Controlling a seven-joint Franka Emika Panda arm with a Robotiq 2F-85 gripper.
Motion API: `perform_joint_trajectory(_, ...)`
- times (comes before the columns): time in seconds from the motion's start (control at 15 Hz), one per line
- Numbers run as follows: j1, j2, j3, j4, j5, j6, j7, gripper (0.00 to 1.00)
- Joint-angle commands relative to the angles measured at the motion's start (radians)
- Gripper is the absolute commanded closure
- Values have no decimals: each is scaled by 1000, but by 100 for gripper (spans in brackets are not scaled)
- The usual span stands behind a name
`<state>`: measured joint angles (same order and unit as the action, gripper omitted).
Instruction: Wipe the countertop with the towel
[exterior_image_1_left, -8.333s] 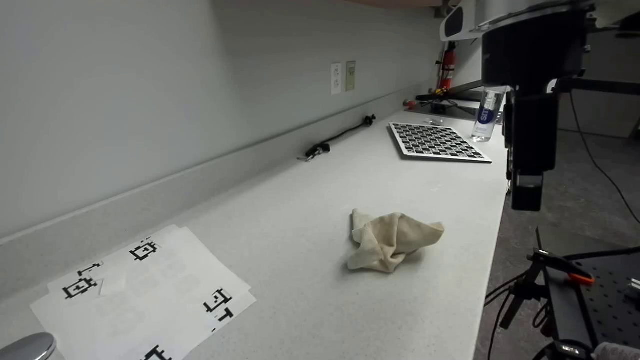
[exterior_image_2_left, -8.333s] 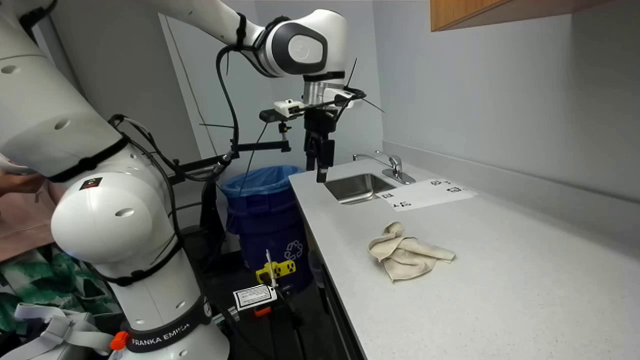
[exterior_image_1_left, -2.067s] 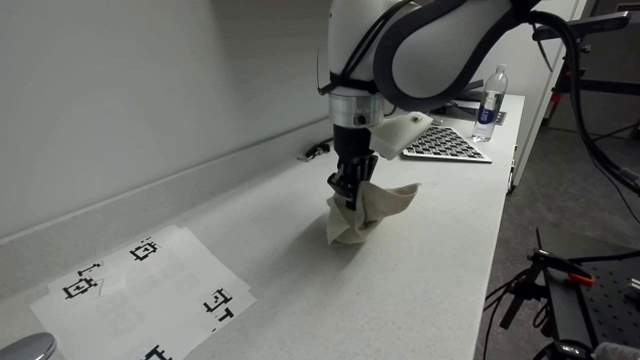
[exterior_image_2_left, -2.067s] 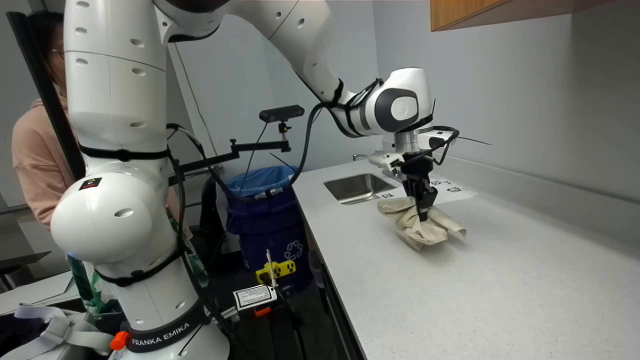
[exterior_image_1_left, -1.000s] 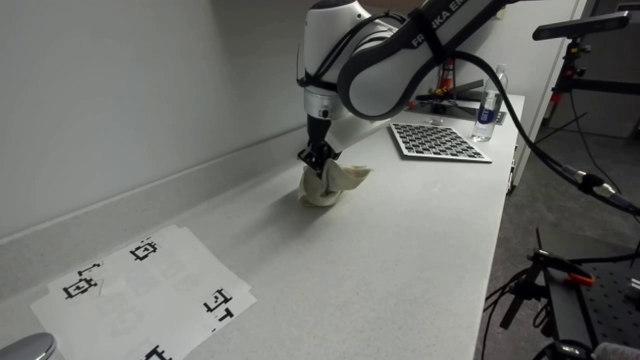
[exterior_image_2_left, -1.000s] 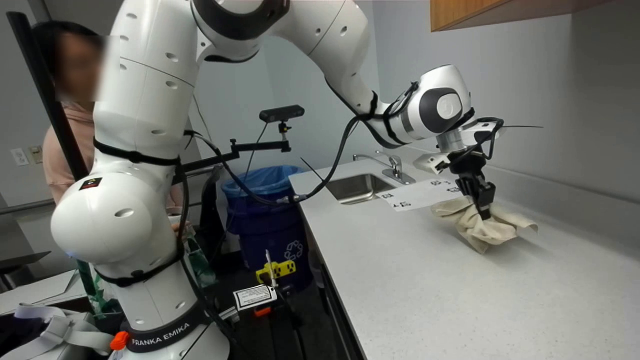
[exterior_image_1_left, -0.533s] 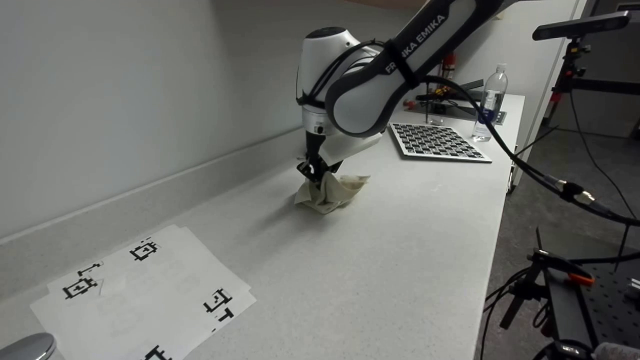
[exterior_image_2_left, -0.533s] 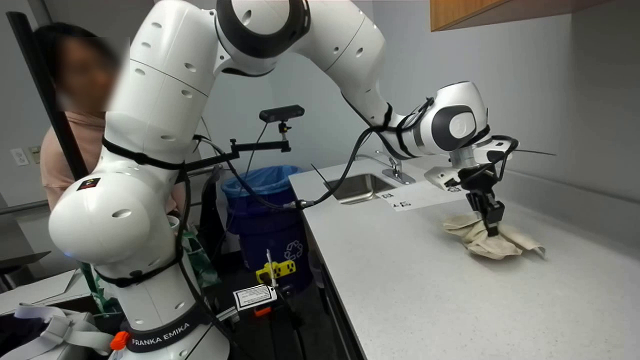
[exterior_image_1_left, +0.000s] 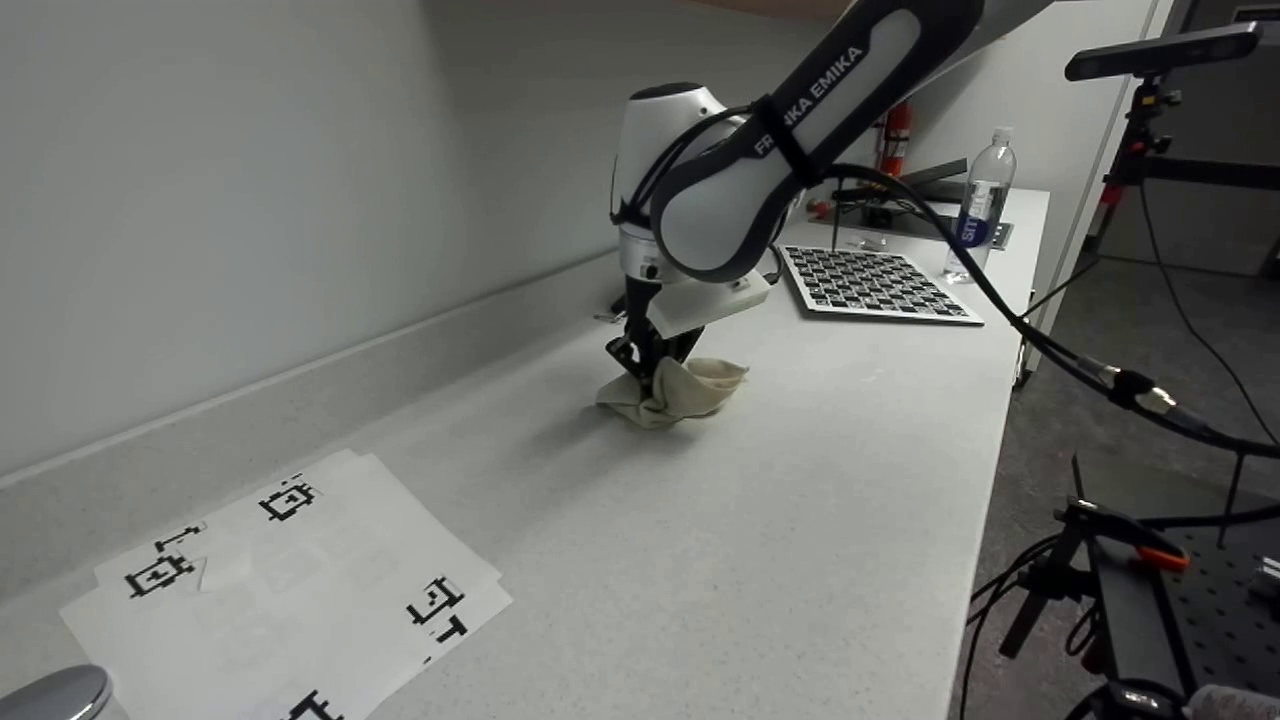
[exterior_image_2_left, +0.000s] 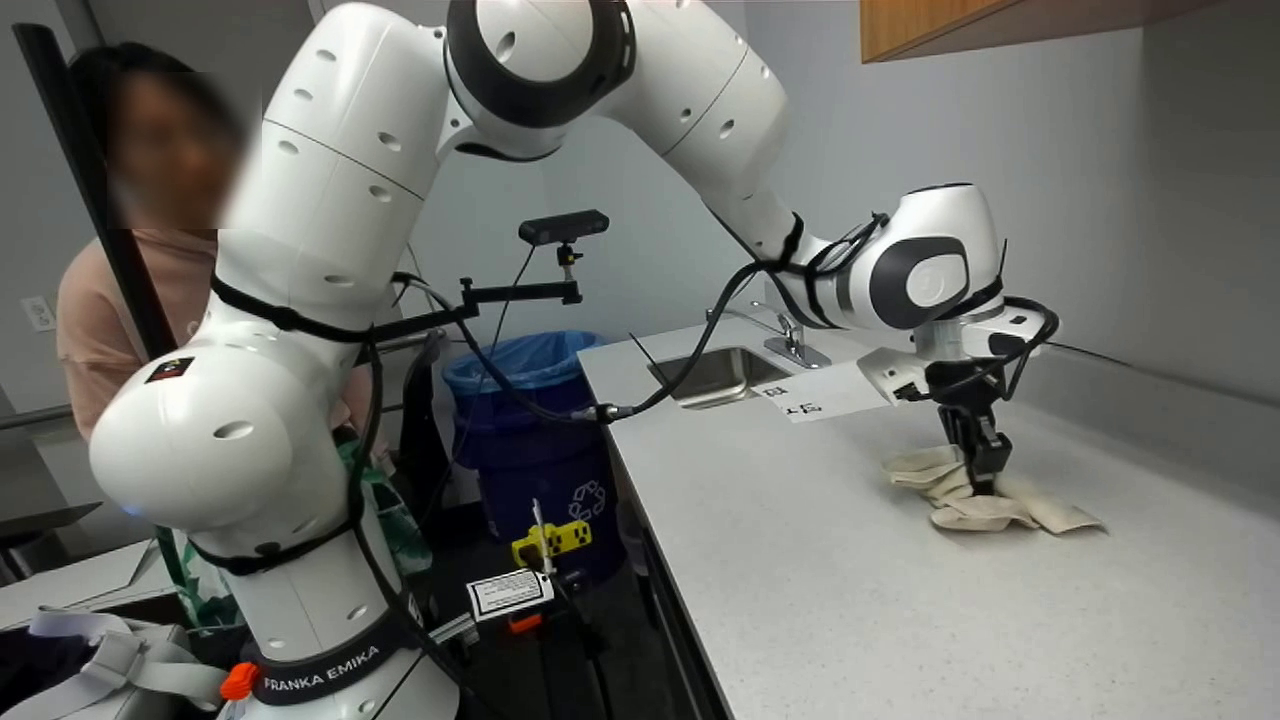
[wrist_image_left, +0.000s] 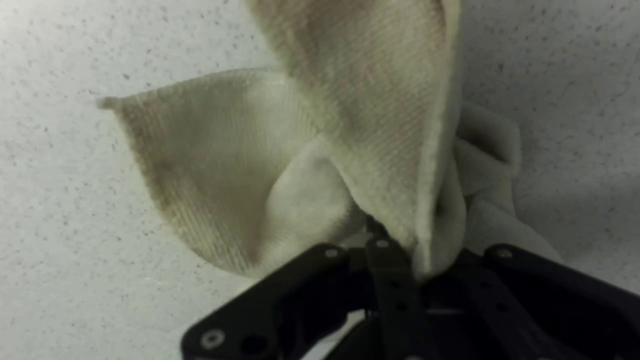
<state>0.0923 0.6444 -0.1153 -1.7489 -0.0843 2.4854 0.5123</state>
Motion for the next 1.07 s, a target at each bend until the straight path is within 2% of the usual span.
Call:
perform_joint_trajectory(0.0, -36, -5, 33, -30, 86, 11, -70, 98)
perform_joint_trajectory(0.47, -27, -54, 26, -145, 130, 20, -77, 98)
perform_joint_trajectory(1.0, -29, -169, 30, -343, 164, 45, -67, 98)
